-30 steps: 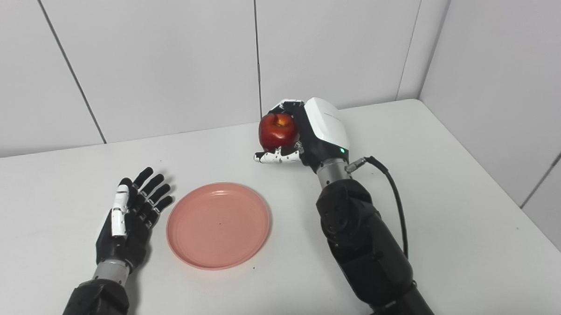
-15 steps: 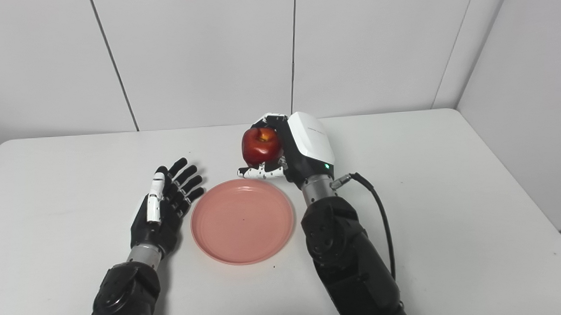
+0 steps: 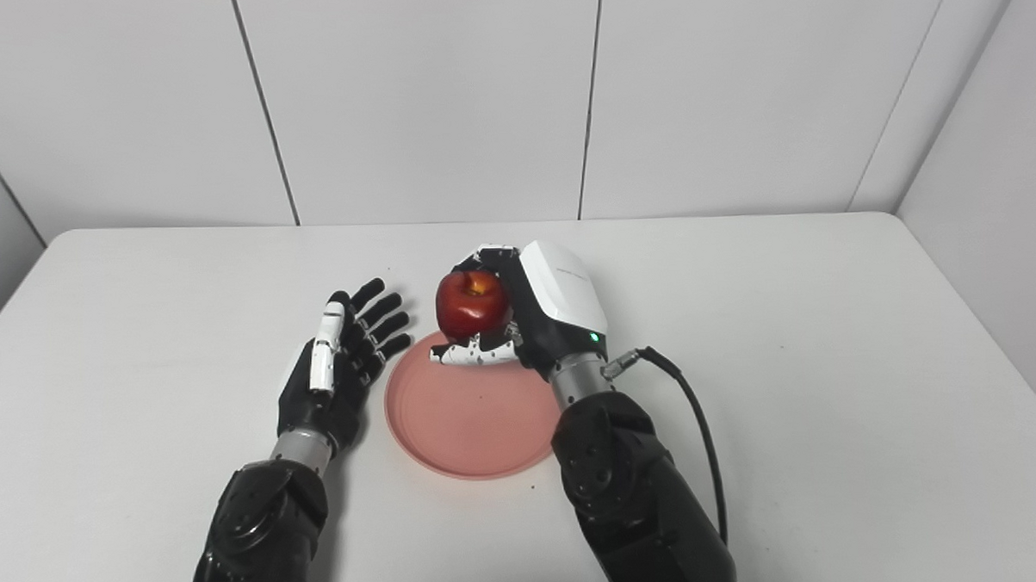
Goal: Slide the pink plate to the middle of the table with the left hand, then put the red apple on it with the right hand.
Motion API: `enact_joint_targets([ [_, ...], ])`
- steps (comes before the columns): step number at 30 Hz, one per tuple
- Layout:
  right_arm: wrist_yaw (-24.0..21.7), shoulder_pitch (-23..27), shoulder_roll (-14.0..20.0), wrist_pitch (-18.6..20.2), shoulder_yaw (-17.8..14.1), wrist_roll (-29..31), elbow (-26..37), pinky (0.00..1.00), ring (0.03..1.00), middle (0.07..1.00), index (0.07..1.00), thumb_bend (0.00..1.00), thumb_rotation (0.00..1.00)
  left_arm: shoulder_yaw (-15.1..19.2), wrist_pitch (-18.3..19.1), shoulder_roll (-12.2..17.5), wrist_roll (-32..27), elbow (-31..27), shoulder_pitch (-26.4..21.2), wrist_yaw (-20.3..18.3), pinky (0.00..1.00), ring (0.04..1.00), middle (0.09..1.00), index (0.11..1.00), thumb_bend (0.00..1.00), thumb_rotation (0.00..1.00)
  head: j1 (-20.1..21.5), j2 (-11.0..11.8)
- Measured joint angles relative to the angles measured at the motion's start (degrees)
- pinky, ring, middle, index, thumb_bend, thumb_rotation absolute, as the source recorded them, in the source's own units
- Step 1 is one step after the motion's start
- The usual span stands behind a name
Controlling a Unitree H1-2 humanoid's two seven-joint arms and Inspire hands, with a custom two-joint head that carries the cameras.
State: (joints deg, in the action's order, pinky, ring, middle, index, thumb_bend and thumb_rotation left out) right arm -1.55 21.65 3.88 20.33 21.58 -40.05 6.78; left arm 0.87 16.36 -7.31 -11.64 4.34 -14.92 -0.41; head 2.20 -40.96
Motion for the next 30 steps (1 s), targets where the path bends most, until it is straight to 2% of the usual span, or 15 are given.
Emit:
enact_joint_targets([
  [6,0.04,-1.12,-0.06,-1.22,0.89,0.4,-2.58,0.28,0.366,0.459,0.488,0.51,0.12,-0.02,-0.01,-0.16,1.19,-0.01,-0.02,0.3,0.81,0.837,0.843,0.834,0.4,1.0,-0.26,-0.26],
  [7,0.06,-1.29,-0.06,-1.55,0.92,0.51,-3.12,0.29,0.374,0.442,0.512,0.52,0.05,-0.03,-0.03,-0.19,1.22,-0.01,-0.02,0.3,0.81,0.838,0.843,0.835,0.4,1.0,-0.27,-0.26],
  [10,0.11,-1.58,-0.11,-1.97,1.13,0.57,-4.11,0.29,0.375,0.43,0.528,0.52,0.0,-0.01,-0.08,-0.19,1.6,-0.01,-0.02,0.3,0.8,0.834,0.842,0.834,0.39,1.0,-0.27,-0.26],
  [14,0.41,-2.23,-0.13,-3.87,1.41,0.61,-5.41,0.27,0.358,0.422,0.531,0.52,0.0,0.02,-0.1,-0.21,1.98,0.0,-0.02,0.3,0.81,0.836,0.842,0.835,0.39,1.0,-0.27,-0.44],
  [25,1.0,-3.14,-0.38,-4.95,1.37,1.39,-8.01,0.24,0.334,0.412,0.529,0.52,0.0,0.11,-0.26,-0.4,1.99,0.07,-0.02,0.27,0.8,0.835,0.843,0.835,0.38,1.0,-0.27,-0.62],
  [27,1.04,-3.13,-0.38,-5.03,1.37,1.65,-8.09,0.23,0.314,0.46,0.497,0.53,0.0,0.09,-0.26,-0.4,2.0,0.07,-0.02,0.28,0.8,0.834,0.843,0.835,0.38,1.0,-0.35,-0.62],
  [30,1.06,-3.13,-0.38,-5.04,1.38,1.88,-8.11,0.23,0.31,0.474,0.488,0.53,0.0,0.08,-0.26,-0.4,2.02,0.06,-0.02,0.28,0.81,0.836,0.844,0.837,0.38,1.0,-0.35,-0.62],
])
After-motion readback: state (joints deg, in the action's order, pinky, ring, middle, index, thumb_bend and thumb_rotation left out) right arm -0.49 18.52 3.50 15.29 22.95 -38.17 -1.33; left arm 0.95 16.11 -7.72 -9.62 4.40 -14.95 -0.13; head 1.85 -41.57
